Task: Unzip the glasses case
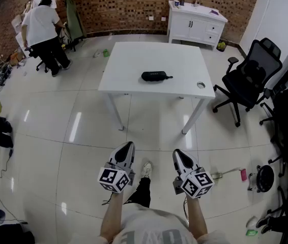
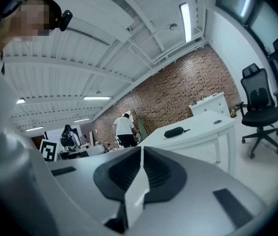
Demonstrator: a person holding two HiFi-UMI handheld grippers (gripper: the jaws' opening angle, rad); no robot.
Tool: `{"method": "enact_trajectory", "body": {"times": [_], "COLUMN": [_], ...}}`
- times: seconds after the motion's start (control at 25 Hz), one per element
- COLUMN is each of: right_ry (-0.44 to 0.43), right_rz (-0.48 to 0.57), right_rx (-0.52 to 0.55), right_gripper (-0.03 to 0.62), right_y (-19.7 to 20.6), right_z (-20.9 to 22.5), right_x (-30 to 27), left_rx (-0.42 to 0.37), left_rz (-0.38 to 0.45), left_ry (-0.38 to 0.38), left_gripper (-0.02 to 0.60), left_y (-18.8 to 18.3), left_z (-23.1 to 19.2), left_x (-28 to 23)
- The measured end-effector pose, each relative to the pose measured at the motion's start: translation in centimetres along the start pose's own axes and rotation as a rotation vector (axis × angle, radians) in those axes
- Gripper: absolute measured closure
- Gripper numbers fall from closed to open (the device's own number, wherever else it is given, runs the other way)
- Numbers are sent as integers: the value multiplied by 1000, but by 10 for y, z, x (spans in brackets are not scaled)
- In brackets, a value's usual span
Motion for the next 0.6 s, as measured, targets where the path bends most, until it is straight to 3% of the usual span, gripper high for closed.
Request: {"method": "enact_trajectory", "body": {"times": [0.32,0.56,0.6], "right_ry": [20,-8,-26], "right_rz": [31,-59,-84], "right_rx": [26,158,182], "right_gripper": [594,591,518], "right_y": [-101,-127,-129], "right_z": [74,141,153], "right_x": [-223,-337,-358], "left_rx": [-7,135,165], "left_rz": [-60,-194,-209], "left_ry": [17,-29,-45], "left_gripper": [577,577,577], "left_y": [-65,-42,-35], "left_z": [-145,-217,-229], "left_x": [-199,-314,-332]}}
Point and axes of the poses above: the fingertips, and each gripper's own axes: x backward along the fingers, z to its right, y out of its underside, the point moved 7 cm from there along x, backward along the fingers, and after that the axes turned 7 degrees about y, right-handed, at the moved point
